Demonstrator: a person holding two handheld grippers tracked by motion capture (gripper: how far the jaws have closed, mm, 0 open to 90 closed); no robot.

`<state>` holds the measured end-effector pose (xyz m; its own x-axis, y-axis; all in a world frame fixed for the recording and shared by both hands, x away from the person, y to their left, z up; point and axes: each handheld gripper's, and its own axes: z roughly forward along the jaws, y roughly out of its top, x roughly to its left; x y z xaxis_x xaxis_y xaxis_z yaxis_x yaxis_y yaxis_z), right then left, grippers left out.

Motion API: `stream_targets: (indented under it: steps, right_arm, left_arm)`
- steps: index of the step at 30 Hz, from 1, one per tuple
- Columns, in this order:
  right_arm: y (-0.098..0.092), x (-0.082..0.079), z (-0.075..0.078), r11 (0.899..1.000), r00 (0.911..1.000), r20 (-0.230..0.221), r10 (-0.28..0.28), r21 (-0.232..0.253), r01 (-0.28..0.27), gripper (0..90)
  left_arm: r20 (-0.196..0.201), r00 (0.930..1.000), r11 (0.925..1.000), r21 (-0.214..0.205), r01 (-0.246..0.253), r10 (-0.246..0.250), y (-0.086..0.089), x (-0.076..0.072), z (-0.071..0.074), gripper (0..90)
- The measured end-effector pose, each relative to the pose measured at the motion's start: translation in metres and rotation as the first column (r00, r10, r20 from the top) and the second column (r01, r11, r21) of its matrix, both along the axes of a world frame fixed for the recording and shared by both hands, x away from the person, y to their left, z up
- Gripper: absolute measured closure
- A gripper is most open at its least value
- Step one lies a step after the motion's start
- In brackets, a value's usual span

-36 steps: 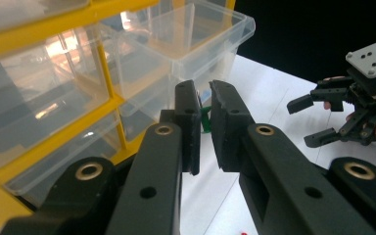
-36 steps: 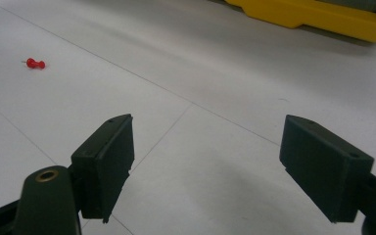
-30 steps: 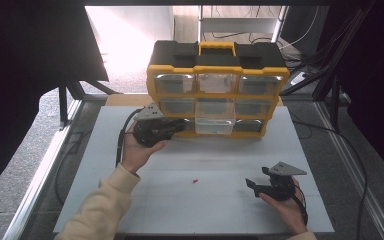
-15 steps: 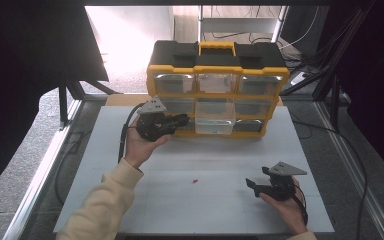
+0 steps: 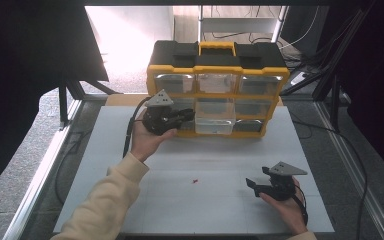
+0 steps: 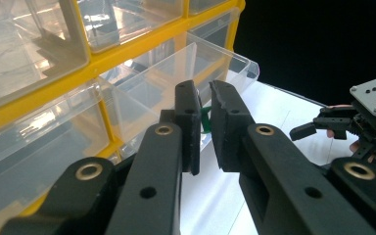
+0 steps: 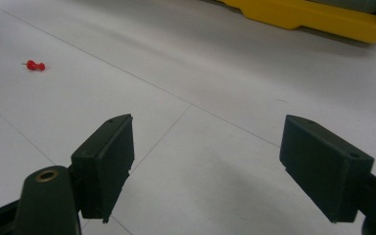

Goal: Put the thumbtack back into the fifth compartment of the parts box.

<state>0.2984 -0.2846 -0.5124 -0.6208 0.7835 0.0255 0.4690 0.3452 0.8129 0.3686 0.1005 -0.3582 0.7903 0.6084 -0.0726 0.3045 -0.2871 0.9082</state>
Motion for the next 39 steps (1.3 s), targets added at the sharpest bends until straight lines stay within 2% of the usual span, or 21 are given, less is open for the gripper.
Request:
stream_targets:
  steps: [8, 19, 24, 33, 39]
  right_arm:
    - [0.000, 0.000, 0.000, 1.000, 1.0000, 0.002, 0.001, 0.001, -0.001, 20.9]
    - [0.000, 0.000, 0.000, 1.000, 1.0000, 0.002, -0.001, 0.003, 0.001, 20.9]
    - [0.000, 0.000, 0.000, 1.000, 1.0000, 0.002, 0.000, 0.003, 0.000, 20.9]
    - [-0.001, 0.000, 0.000, 1.000, 1.0000, 0.004, 0.001, 0.003, -0.001, 20.9]
    - [-0.001, 0.000, 0.000, 1.000, 1.0000, 0.003, 0.001, 0.003, -0.001, 20.9]
  left_arm:
    - [0.002, 1.0000, 1.0000, 0.001, -0.001, 0.001, -0.008, 0.005, 0.003, 81.6]
    - [-0.015, 0.9999, 0.9999, 0.010, -0.002, 0.002, -0.021, 0.019, 0.003, 81.6]
    - [-0.023, 0.9997, 0.9996, 0.030, -0.003, 0.004, -0.030, 0.026, 0.002, 81.5]
    - [-0.028, 0.9995, 0.9991, 0.040, -0.013, 0.014, -0.042, 0.038, 0.000, 81.4]
    - [-0.036, 0.9991, 0.9997, 0.015, -0.022, 0.022, -0.042, 0.043, -0.002, 79.3]
